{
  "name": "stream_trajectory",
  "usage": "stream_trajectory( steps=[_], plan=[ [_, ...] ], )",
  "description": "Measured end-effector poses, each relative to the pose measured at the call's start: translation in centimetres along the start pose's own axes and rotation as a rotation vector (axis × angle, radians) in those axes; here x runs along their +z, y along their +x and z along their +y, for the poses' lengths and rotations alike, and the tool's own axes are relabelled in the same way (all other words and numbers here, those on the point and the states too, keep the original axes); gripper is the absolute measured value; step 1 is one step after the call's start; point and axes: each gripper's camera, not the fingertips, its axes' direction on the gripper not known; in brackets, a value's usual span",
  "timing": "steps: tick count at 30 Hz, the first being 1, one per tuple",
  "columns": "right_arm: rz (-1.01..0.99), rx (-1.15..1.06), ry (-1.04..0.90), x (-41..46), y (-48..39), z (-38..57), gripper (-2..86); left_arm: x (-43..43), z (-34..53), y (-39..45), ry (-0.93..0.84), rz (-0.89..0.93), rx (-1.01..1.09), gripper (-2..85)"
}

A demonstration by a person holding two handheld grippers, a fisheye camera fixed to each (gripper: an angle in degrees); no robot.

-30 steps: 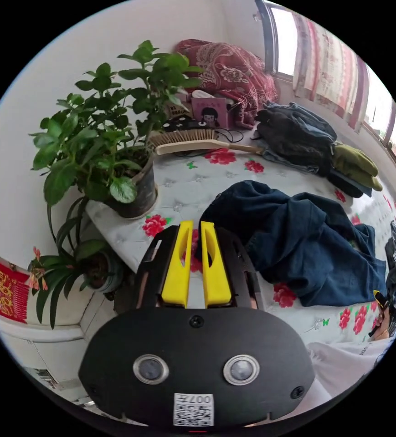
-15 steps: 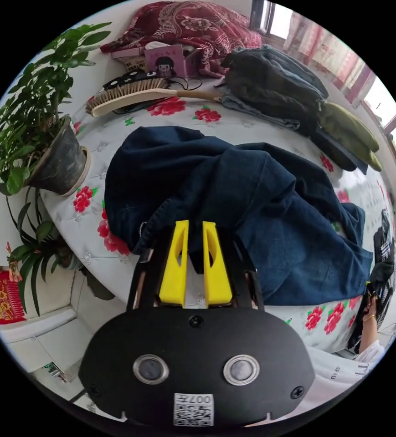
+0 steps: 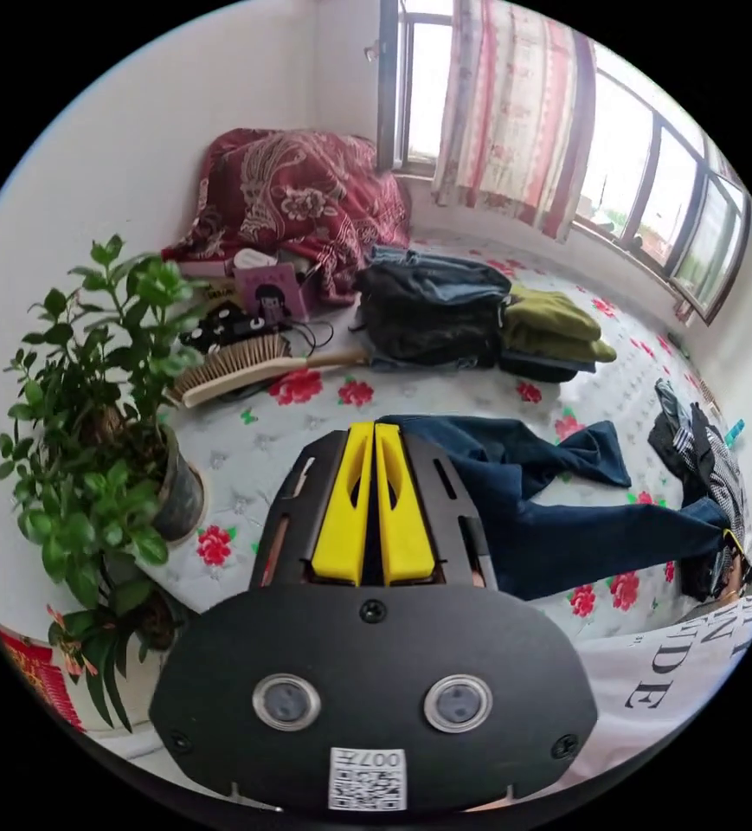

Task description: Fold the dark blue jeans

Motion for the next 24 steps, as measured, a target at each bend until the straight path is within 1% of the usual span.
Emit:
stream_trajectory(
  steps=[3, 5, 6, 7, 8, 9, 10, 11, 13, 16, 18, 20, 22, 24],
  plan=[
    [-0.02, 0.01, -0.007, -2.6, 0.3, 1.2, 0.2, -1.9, -5.1, 0.6, 0.122, 0.044, 0.065, -0.7],
    [-0.102, -0.015, -0.028, -3.0, -0.6, 2.7, 0.4, -0.3, -10.0, 1.7, 0.188, 0.039, 0.096, -0.3],
    [-0.128, -0.015, -0.053, -2.6, -0.9, 3.0, 0.5, 0.8, -11.3, 2.1, 0.181, 0.037, 0.108, 0.0],
    [-0.183, -0.005, -0.132, -1.3, -1.5, 3.8, 0.7, 4.3, -13.7, 3.0, 0.124, 0.02, 0.127, 0.7],
    [-0.249, 0.029, -0.22, 0.3, -2.3, 4.9, 1.0, 8.3, -15.3, 3.6, 0.025, -0.006, 0.096, 3.9],
    [-0.29, 0.043, -0.265, 1.1, -2.7, 5.4, 1.3, 10.2, -15.7, 3.9, -0.037, -0.015, 0.08, 5.5],
    [-0.346, 0.061, -0.335, 2.4, -3.9, 6.8, 1.7, 12.9, -15.7, 4.7, -0.116, 0.014, 0.073, 6.4],
    [-0.334, 0.066, -0.362, 2.9, -5.1, 8.2, 2.1, 14.0, -14.5, 5.7, -0.106, 0.062, 0.076, 6.8],
    [-0.264, 0.048, -0.354, 2.7, -6.6, 10.2, 2.4, 14.6, -11.4, 7.1, -0.069, 0.085, 0.103, 6.2],
    [-0.158, 0.064, -0.282, 1.5, -6.5, 11.9, 2.4, 14.6, -4.7, 8.6, -0.059, 0.008, 0.169, 2.2],
    [-0.129, 0.104, -0.276, 1.7, -5.2, 11.9, 2.0, 14.3, -0.8, 8.8, -0.065, -0.04, 0.2, 0.7],
    [-0.075, 0.169, -0.25, 2.3, -2.9, 11.2, 1.1, 14.2, 3.2, 8.1, -0.118, -0.049, 0.195, 0.3],
    [-0.034, 0.225, -0.204, 2.7, -0.9, 10.3, 0.6, 14.5, 5.0, 6.8, -0.186, 0.005, 0.141, 0.7],
    [-0.023, 0.285, -0.158, 3.0, 1.2, 9.3, 0.3, 14.9, 6.1, 5.6, -0.243, 0.013, 0.088, 1.5]
  ],
)
